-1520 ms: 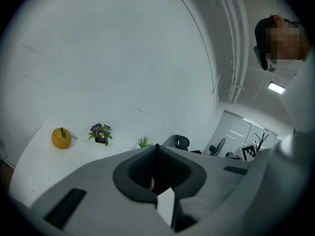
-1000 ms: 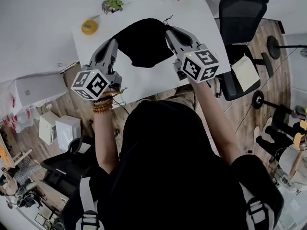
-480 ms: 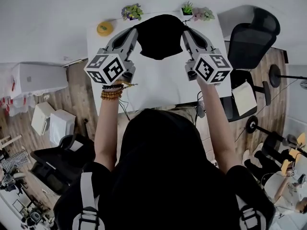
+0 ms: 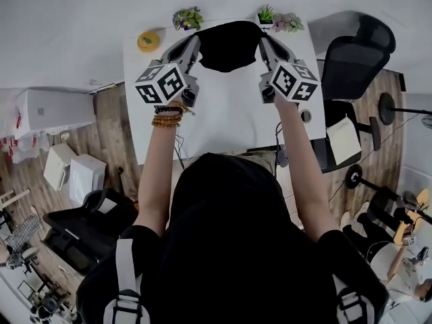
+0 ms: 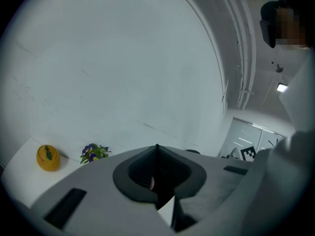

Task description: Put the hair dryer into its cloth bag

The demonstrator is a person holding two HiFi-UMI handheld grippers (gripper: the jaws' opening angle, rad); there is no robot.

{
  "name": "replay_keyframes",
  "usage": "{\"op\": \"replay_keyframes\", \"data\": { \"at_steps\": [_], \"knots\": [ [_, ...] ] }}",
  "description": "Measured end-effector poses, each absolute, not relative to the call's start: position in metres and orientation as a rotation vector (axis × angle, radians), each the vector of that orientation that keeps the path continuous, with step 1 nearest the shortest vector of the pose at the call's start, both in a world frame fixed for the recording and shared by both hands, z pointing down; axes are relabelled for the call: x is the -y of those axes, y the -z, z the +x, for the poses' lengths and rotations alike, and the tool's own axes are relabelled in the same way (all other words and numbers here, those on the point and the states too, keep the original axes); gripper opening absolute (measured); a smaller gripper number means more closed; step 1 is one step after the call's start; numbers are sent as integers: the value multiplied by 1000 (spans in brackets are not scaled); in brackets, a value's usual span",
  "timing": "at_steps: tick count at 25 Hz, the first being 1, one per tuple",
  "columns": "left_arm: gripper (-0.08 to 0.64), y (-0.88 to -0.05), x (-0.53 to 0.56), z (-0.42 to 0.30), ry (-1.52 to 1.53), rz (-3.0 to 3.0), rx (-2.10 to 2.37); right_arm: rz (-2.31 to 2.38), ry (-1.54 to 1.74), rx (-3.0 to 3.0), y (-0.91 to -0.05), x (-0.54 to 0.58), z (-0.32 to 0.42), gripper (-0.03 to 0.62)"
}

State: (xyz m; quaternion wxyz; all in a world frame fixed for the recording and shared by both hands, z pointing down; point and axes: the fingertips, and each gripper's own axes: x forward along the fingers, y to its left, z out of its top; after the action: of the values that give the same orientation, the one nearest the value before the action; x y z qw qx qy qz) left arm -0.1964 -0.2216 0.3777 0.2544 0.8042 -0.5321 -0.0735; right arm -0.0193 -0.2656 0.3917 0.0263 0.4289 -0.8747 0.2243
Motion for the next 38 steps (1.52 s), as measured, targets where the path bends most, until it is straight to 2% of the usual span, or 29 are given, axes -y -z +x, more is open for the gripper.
{"op": "replay_keyframes", "data": {
  "at_steps": [7, 16, 23, 30, 38],
  "knots": [
    [37, -378, 193, -190, 164, 2189, 1412, 1273, -706, 2699, -393, 241, -15, 50],
    [37, -397, 126, -170, 84, 2215, 1305, 936, -665, 2665, -416, 167, 2, 51],
    [37, -441, 63, -149, -73, 2223, 1203, 812, -723, 2585, -450, 107, 10, 51],
    [37, -480, 14, -136, -238, 2311, 998, 768, -1000, 2527, -499, 57, 30, 51],
    [37, -541, -24, -132, -382, 2237, 884, 647, -943, 2368, -558, 5, 32, 51]
  ]
}}
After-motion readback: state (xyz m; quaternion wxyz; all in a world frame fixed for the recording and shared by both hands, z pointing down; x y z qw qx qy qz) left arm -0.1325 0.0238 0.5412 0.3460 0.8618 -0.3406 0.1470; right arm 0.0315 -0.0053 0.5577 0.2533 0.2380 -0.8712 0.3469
